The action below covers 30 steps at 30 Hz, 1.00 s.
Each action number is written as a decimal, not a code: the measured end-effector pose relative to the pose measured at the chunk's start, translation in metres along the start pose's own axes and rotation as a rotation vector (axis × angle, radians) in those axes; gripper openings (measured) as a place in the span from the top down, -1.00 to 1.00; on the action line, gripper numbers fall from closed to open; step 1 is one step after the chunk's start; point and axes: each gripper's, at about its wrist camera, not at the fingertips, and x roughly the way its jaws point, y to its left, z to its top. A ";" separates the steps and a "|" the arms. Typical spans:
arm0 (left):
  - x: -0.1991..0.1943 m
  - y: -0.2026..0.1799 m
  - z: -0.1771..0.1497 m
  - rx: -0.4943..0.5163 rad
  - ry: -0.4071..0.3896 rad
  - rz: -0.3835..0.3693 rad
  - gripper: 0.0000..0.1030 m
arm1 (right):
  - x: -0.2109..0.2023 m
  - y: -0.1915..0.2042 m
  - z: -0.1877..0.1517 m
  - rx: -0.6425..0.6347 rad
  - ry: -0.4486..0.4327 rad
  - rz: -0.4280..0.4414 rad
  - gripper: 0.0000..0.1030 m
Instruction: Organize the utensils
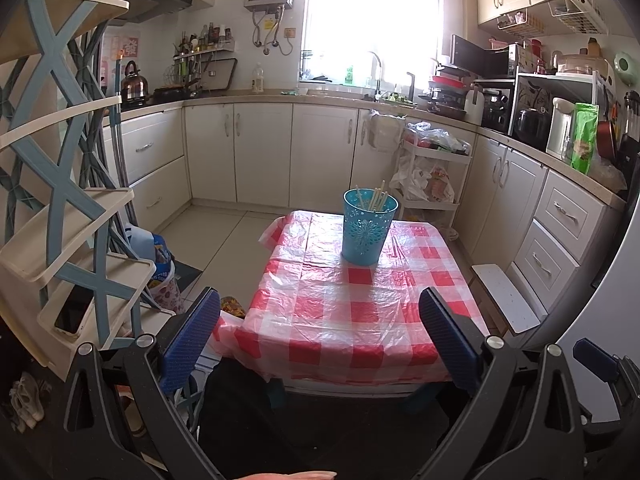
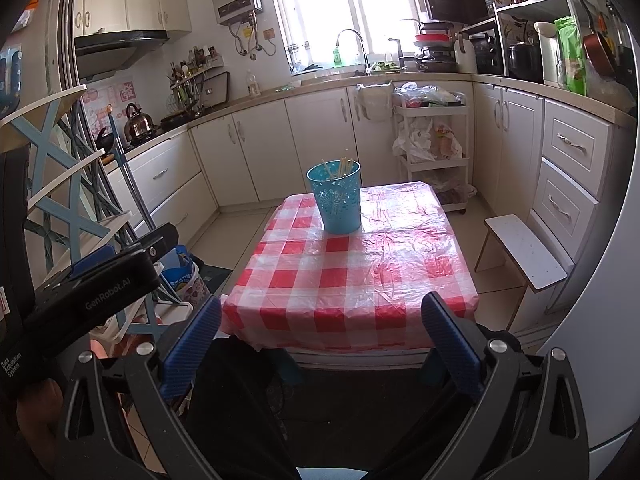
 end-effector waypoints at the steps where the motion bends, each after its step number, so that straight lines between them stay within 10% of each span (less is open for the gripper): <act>1: 0.000 0.000 0.000 0.000 0.000 0.000 -0.85 | 0.000 0.000 0.000 0.000 0.000 0.000 -0.86; 30: -0.001 0.003 0.000 0.000 0.000 0.006 -0.85 | 0.000 0.001 0.000 -0.001 0.003 -0.001 -0.86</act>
